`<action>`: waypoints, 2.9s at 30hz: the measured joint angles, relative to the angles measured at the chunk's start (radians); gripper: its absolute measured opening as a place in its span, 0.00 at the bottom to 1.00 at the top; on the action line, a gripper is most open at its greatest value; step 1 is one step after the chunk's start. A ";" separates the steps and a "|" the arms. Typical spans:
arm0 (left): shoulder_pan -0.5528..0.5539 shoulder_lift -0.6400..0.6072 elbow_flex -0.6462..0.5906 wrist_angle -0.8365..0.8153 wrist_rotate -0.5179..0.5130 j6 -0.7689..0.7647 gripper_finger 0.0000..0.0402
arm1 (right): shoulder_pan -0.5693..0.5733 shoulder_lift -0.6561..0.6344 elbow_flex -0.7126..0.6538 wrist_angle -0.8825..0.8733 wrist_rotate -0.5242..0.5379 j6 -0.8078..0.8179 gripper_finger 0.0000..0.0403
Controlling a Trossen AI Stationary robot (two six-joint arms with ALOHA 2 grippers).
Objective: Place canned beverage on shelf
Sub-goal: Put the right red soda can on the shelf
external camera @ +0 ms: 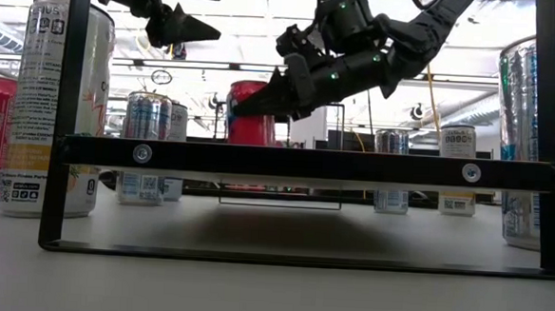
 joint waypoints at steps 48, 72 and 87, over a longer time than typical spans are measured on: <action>0.000 0.000 0.000 -0.005 -0.029 0.002 0.98 | 0.008 -0.242 0.000 -0.407 -0.024 0.020 0.78; 0.004 0.009 -0.033 -0.031 -0.102 0.013 0.97 | 0.053 -0.135 0.000 -0.424 -0.023 0.052 0.35; 0.005 0.009 -0.033 -0.029 -0.101 0.060 0.75 | 0.072 -0.130 -0.001 -0.329 -0.074 0.089 0.18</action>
